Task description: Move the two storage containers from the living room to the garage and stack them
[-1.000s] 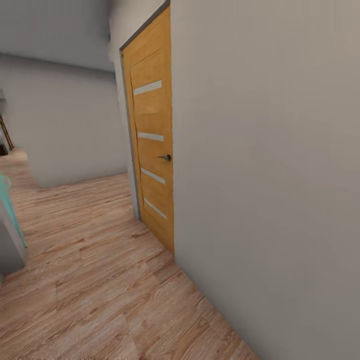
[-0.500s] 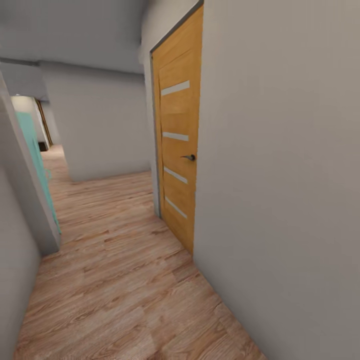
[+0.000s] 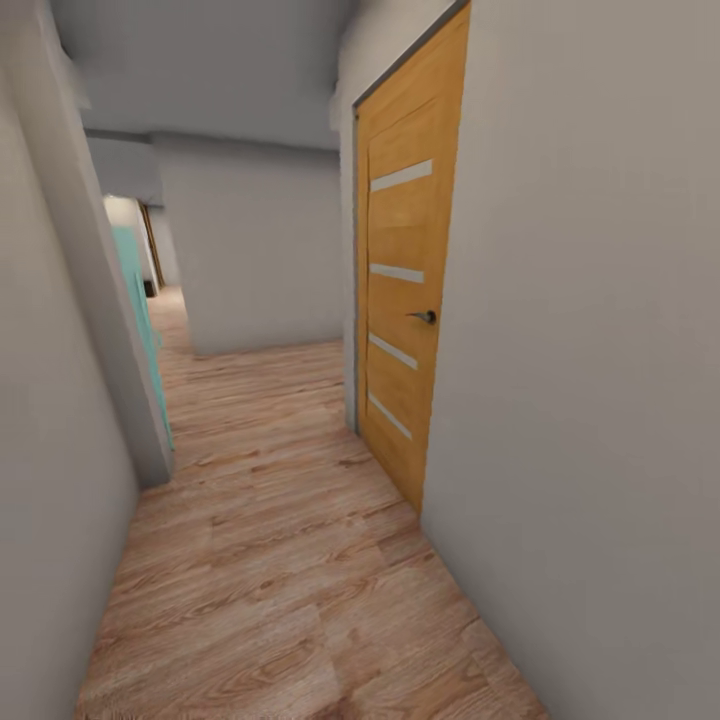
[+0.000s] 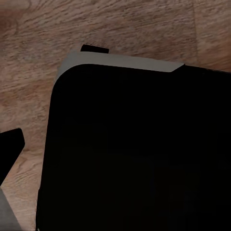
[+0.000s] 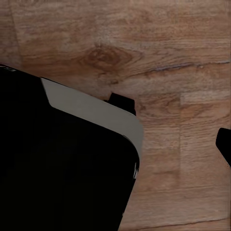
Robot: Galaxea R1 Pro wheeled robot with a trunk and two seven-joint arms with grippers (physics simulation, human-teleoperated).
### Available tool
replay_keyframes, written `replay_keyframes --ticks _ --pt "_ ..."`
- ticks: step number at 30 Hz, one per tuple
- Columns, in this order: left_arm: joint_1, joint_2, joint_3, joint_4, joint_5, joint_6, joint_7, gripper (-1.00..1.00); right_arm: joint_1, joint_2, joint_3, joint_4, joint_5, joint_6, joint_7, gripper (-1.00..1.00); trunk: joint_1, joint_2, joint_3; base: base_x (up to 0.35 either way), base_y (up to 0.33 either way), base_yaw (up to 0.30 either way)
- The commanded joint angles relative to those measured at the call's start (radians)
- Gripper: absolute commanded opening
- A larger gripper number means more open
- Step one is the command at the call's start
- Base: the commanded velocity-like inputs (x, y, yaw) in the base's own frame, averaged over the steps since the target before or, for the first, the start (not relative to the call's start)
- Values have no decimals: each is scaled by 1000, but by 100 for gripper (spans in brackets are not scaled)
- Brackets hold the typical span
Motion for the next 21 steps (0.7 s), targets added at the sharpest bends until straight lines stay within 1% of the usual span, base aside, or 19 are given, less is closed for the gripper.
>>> replay_keyframes --ticks 1,5,7,11,15,21 --pt "0 -1 1 0 7 -2 -1 100 -1 1 8 3 -10 -6 2 100 0 -1 -1 0 0 272" --pt "0 -1 1 0 7 -4 -1 100 1 2 8 4 -13 -6 3 100 0 -1 -1 0 0 264" --pt "0 -1 1 0 7 -4 -1 100 14 4 7 4 -13 -7 3 100 0 -1 -1 0 0 234" --pt "0 -1 1 0 7 -4 -2 100 20 3 7 3 -13 -7 3 100 0 -1 -1 34 0 98" --pt "0 0 1 1 8 -4 -11 100 22 2 7 3 -13 -6 2 100 0 -1 -1 232 0 20" --pt "0 -1 0 1 8 -4 -13 100 22 0 7 3 -12 -5 2 100 0 -1 -1 312 0 3"
